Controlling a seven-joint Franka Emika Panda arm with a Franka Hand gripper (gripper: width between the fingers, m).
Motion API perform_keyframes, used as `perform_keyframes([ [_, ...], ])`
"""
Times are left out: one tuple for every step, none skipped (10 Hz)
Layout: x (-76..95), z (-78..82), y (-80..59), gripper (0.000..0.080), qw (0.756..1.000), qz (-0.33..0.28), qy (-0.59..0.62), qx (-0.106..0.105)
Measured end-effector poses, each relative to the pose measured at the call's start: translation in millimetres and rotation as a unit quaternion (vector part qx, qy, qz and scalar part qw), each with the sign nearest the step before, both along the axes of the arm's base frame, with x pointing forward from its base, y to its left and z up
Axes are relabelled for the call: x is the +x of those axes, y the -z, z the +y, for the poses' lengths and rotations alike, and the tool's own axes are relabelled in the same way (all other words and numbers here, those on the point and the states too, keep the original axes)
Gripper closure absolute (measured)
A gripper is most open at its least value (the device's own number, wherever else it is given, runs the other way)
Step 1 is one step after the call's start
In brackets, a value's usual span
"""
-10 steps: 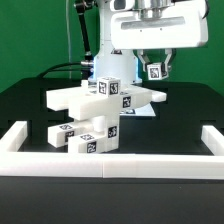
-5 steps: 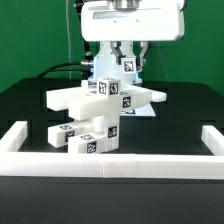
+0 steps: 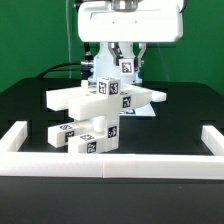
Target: Assemble chair
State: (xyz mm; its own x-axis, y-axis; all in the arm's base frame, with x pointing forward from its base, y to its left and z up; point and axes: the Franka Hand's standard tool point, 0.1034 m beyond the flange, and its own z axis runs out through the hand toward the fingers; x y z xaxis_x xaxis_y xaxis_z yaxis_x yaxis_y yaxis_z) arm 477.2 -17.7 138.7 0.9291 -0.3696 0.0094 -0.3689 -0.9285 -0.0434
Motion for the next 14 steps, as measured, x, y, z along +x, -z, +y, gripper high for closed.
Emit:
perform_keyframes([
  [4.4,-18.3,-1.8,0.0511,1.000,-0.004,-0.021,-0.006],
  [9.0,-33.4,-3.2,0.0511,0.999,-0.008,-0.038,-0.012],
  [14.8,-46.3,-5.3,0.0511,0.998,-0.012,-0.053,-0.018],
  [18.5,-48.7,-6.9,0.0511,0.998,-0.015,-0.053,-0.020],
  [18.1,-48.0,-6.3,0.0511,0.998,-0.014,-0.053,-0.020],
  [18.0,-48.2,-6.1,0.0511,0.998,-0.014,-0.053,-0.021],
  [18.0,-48.2,-5.9,0.0511,0.998,-0.014,-0.053,-0.021],
  [18.3,-49.6,-5.7,0.0511,0.998,-0.013,-0.055,-0.022],
  [22.4,-57.6,-6.3,0.0511,0.997,-0.015,-0.070,-0.028],
  [24.0,-63.0,-4.4,0.0511,0.996,-0.014,-0.076,-0.032],
  [23.9,-66.4,-1.3,0.0511,0.996,-0.011,-0.083,-0.036],
  [22.5,-69.5,2.2,0.0511,0.996,-0.007,-0.085,-0.039],
  [20.8,-71.7,5.0,0.0511,0.996,-0.004,-0.085,-0.040],
  [18.9,-72.4,7.7,0.0511,0.995,-0.001,-0.085,-0.041],
])
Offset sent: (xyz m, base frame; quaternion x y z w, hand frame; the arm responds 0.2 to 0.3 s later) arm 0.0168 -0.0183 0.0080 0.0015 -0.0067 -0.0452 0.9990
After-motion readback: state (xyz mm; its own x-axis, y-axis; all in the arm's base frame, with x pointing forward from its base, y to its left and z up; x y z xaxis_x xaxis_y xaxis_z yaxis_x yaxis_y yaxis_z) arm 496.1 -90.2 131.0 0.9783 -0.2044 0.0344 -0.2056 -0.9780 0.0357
